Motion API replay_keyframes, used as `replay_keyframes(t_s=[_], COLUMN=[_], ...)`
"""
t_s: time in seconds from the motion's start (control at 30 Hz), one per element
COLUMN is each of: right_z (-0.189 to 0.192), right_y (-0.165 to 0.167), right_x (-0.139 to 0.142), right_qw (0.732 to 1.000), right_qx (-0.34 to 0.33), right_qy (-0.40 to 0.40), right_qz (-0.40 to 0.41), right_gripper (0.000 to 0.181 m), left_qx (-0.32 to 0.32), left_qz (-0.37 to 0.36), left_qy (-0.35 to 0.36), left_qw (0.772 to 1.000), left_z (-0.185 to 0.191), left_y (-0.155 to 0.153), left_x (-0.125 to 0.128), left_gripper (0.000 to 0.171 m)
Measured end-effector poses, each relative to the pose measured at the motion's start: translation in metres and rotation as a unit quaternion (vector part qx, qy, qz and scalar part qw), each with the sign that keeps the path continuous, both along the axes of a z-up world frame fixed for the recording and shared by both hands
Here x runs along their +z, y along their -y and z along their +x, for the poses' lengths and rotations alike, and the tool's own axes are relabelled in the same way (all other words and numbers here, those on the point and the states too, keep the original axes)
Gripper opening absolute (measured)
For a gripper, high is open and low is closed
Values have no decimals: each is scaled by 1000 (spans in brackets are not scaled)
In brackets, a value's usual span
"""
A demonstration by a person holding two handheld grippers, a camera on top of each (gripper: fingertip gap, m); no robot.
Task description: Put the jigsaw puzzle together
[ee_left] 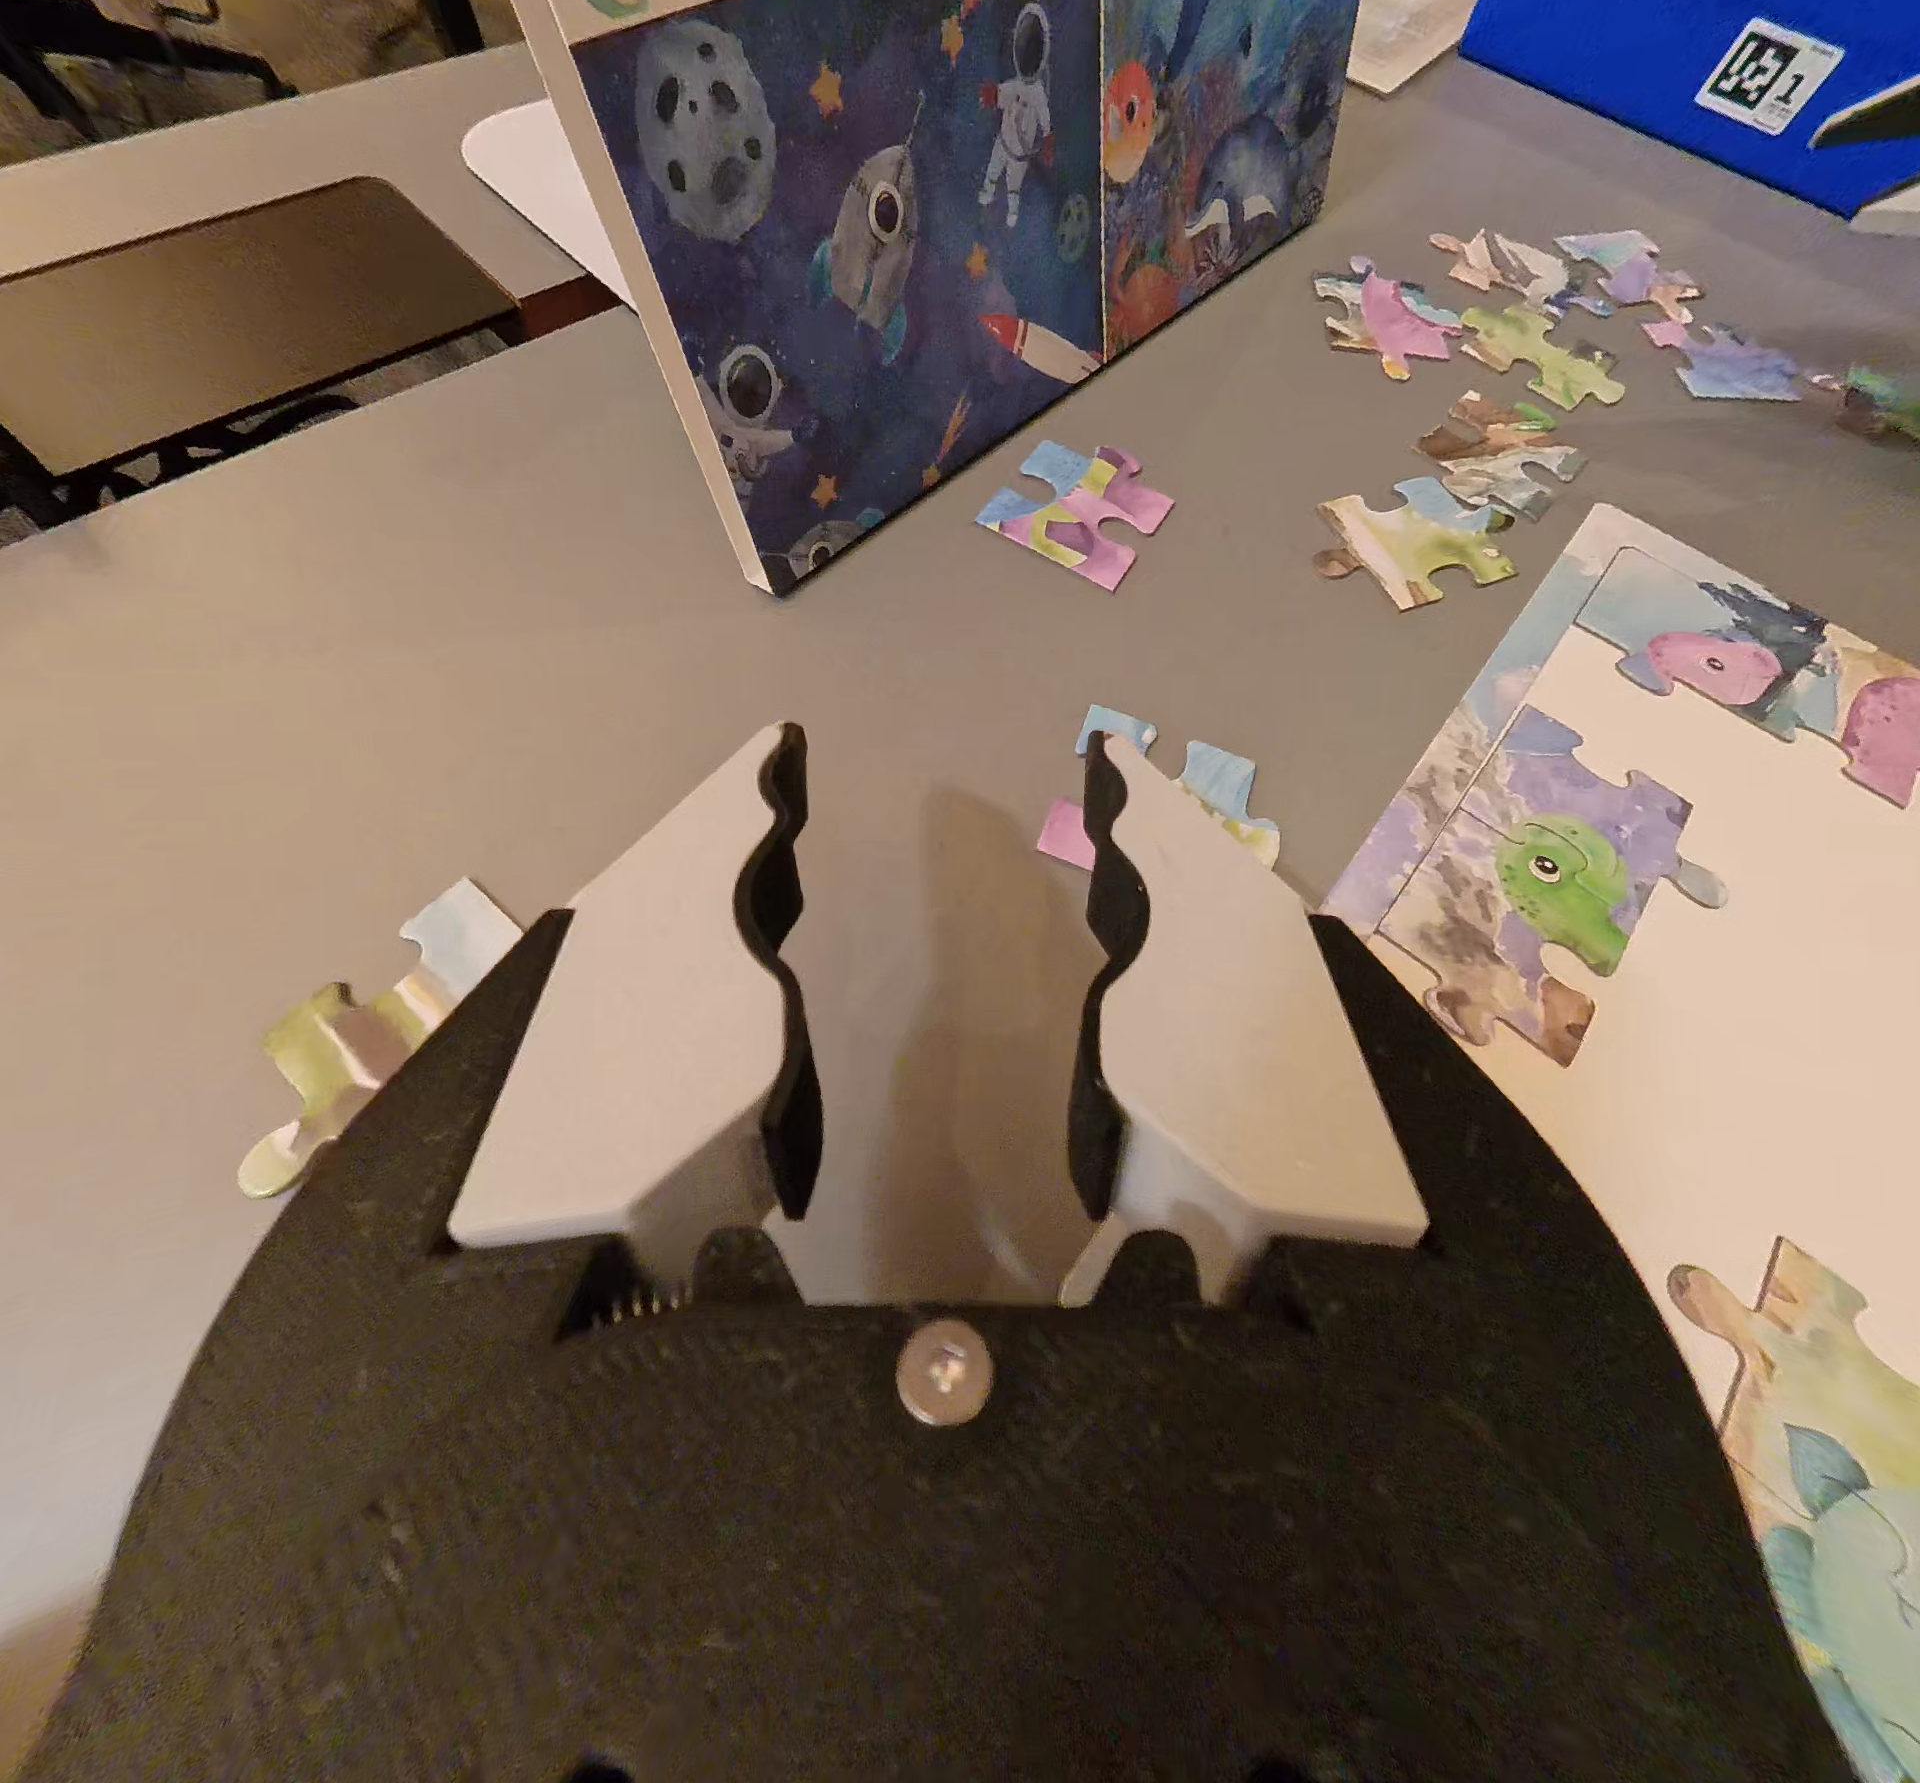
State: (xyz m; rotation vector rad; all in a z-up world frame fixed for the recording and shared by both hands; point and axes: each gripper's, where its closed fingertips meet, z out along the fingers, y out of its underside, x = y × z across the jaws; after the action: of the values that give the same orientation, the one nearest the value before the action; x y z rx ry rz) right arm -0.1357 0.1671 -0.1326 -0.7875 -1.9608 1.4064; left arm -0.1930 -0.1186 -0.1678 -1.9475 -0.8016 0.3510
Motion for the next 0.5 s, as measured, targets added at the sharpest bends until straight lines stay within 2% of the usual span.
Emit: replay_keyframes(t_s=[0.5], right_z=[0], right_y=[1], right_x=[-1], right_qw=[1000], right_qx=[2], right_qy=[5], right_qz=[-3], right_gripper=[26], left_qx=[-11], left_qz=[-35], left_qy=[-17], left_qw=[999], left_z=[3], left_y=[-5], left_x=[-4], left_gripper=[51])
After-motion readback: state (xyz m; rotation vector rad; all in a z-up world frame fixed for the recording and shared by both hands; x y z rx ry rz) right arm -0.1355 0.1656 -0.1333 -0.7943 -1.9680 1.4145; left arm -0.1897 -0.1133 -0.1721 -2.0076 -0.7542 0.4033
